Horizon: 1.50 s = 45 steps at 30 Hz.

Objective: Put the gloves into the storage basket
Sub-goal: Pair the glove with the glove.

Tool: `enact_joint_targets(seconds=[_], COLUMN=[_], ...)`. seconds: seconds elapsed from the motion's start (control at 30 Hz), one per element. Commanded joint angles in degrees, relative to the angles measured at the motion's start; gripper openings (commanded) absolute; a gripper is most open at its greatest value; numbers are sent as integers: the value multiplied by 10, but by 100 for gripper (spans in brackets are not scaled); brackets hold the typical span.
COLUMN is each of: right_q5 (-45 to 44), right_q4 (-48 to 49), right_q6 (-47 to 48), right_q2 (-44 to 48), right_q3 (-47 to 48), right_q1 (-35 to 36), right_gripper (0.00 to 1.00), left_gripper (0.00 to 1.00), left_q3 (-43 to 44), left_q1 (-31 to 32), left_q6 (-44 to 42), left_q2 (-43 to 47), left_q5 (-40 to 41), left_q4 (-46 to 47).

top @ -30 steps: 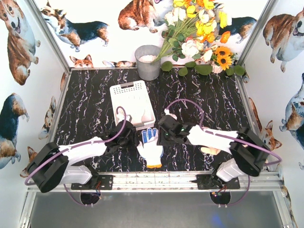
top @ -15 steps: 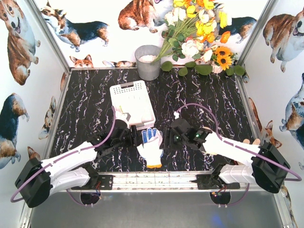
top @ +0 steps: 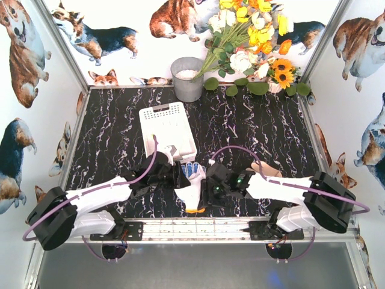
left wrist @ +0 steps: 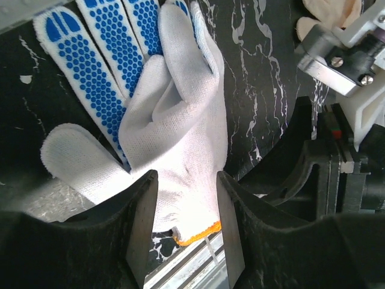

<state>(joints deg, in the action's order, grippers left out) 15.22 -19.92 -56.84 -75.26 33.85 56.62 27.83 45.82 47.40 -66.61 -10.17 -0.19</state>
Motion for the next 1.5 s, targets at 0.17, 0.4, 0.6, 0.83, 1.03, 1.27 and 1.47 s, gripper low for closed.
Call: enact_joint_targets(seconds=[0.17, 0.4, 0.6, 0.83, 1.03, 1.27, 1.47], right_q5=[-10, -10, -48, -123, -162, -168, -174], right_q4=[46, 53, -63, -222, -254, -247, -252], right_q6=[-9, -10, 9, -1, -32, -39, -35], right_q2=[-19, -42, -14, 80, 175, 228, 238], right_q3=[2, -1, 12, 2, -29, -53, -46], right_q1=[5, 5, 5, 3, -2, -17, -19], right_gripper=[49, 32, 17, 15, 22, 36, 39], left_gripper=[34, 33, 32, 40, 45, 39, 27], left_q3=[-27, -60, -60, -20, 16, 51, 100], left_q1=[21, 43, 91, 136, 134, 114, 114], left_q6=[21, 66, 102, 132, 114, 108, 107], left_q2=[-55, -83, -91, -41, -27, -106, -170], left_q5=[-10, 3, 21, 82, 139, 141, 165], left_q4=[72, 129, 132, 64, 36, 85, 35])
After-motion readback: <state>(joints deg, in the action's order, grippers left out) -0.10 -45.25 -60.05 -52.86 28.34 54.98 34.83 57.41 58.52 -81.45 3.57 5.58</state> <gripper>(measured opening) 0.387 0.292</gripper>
